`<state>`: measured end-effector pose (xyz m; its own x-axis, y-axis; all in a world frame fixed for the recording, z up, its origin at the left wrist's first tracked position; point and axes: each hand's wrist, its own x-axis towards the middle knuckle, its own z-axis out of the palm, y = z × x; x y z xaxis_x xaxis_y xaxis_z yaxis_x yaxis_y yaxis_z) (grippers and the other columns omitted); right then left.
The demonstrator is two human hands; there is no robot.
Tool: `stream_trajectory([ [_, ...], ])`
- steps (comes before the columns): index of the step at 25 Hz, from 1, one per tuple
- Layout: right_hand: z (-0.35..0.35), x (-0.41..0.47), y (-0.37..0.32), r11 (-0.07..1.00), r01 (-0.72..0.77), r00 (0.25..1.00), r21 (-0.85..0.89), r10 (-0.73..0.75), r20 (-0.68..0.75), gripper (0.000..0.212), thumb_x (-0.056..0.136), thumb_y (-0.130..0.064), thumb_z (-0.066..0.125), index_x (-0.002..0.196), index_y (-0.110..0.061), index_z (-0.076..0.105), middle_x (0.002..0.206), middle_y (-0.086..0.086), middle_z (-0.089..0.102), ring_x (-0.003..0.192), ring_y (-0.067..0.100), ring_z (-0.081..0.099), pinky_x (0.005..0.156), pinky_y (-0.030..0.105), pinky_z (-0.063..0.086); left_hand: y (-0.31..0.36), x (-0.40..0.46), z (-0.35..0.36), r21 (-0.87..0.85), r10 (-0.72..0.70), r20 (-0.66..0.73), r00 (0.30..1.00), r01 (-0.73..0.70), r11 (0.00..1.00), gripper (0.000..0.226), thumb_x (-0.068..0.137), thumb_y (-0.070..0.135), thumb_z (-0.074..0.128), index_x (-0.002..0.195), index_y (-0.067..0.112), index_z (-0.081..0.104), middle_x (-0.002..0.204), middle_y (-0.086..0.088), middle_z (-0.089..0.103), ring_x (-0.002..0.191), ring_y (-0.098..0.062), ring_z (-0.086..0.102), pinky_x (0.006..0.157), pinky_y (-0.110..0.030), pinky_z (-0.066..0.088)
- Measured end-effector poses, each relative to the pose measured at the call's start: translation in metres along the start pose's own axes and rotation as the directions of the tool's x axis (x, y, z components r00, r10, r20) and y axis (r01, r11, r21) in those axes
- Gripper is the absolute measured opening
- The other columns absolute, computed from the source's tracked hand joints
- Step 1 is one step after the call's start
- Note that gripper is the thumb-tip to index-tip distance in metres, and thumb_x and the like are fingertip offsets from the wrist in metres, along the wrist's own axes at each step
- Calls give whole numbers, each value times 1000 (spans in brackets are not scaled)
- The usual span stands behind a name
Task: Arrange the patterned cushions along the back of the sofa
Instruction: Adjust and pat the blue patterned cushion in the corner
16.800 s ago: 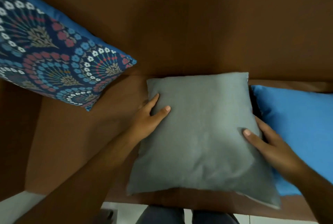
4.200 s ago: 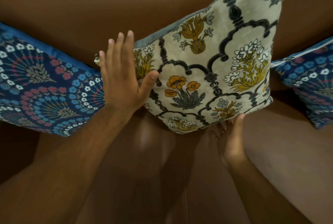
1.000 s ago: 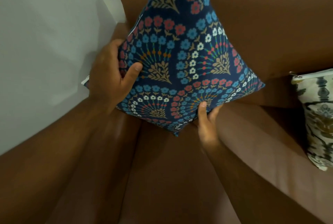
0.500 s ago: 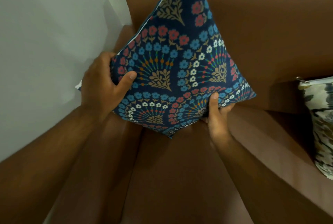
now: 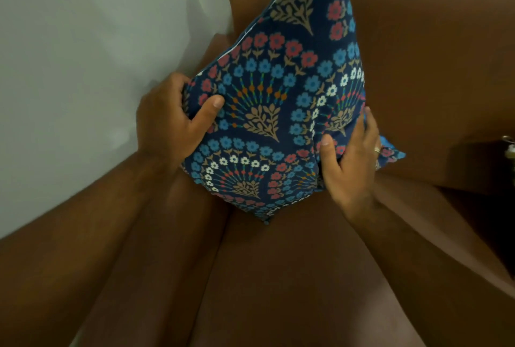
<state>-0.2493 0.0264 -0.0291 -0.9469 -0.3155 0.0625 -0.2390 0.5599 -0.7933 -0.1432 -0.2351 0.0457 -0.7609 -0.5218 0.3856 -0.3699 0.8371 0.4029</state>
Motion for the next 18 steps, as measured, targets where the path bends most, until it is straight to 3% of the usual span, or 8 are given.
stream_trajectory([
  [5, -11, 4, 12, 999, -4, 1000, -45, 5, 11, 97, 91, -68, 34, 166, -9, 18, 173, 22, 17, 161, 43, 15, 124, 66, 18, 1, 1, -1, 9, 11, 22, 1000, -11, 1000, 78, 88, 81, 37, 108, 9, 58, 87, -2, 62, 79, -26, 60, 65, -37, 43],
  [7, -29, -3, 16, 995, 6, 999, -105, -10, -40, 99, 93, -68, 37, 167, -9, 10, 175, 21, 12, 162, 43, 10, 126, 68, 10, 10, -5, 0, -30, 36, 16, 999, -36, 999, 77, 91, 76, 40, 123, 9, 58, 108, -8, 68, 99, -29, 63, 81, -42, 50],
  [9, -35, -9, 10, 982, 110, 993, -155, -114, -18, 102, 94, -67, 41, 166, -6, 3, 176, 23, 5, 162, 45, 3, 128, 64, 0, 15, -14, 3, -21, 130, 22, 991, -129, 991, 77, 93, 71, 42, 131, 5, 57, 118, -12, 67, 108, -29, 62, 92, -44, 48],
  [11, -29, -5, -1, 955, 195, 981, -222, -190, 47, 110, 92, -73, 42, 165, -3, 0, 174, 28, 0, 161, 49, -1, 126, 60, -3, 16, -16, 7, -6, 168, 38, 985, -168, 986, 76, 94, 70, 42, 129, 5, 58, 114, -12, 69, 104, -30, 63, 91, -45, 48],
  [15, -20, 8, -17, 909, 158, 986, -386, -124, 112, 115, 90, -79, 36, 164, 1, 1, 173, 31, 0, 160, 51, 1, 127, 66, 5, 14, -10, 12, 27, 109, 84, 990, -111, 993, 73, 95, 68, 40, 127, 5, 59, 111, -13, 69, 102, -33, 63, 90, -48, 48],
  [18, -38, 2, -28, 951, 167, 979, -262, -129, 156, 121, 85, -80, 44, 166, -2, 0, 175, 24, 4, 162, 44, 5, 128, 62, 14, 19, -11, 1, 49, 54, 108, 993, -59, 997, 70, 92, 65, 46, 121, 3, 60, 106, -16, 68, 98, -35, 63, 84, -47, 49],
])
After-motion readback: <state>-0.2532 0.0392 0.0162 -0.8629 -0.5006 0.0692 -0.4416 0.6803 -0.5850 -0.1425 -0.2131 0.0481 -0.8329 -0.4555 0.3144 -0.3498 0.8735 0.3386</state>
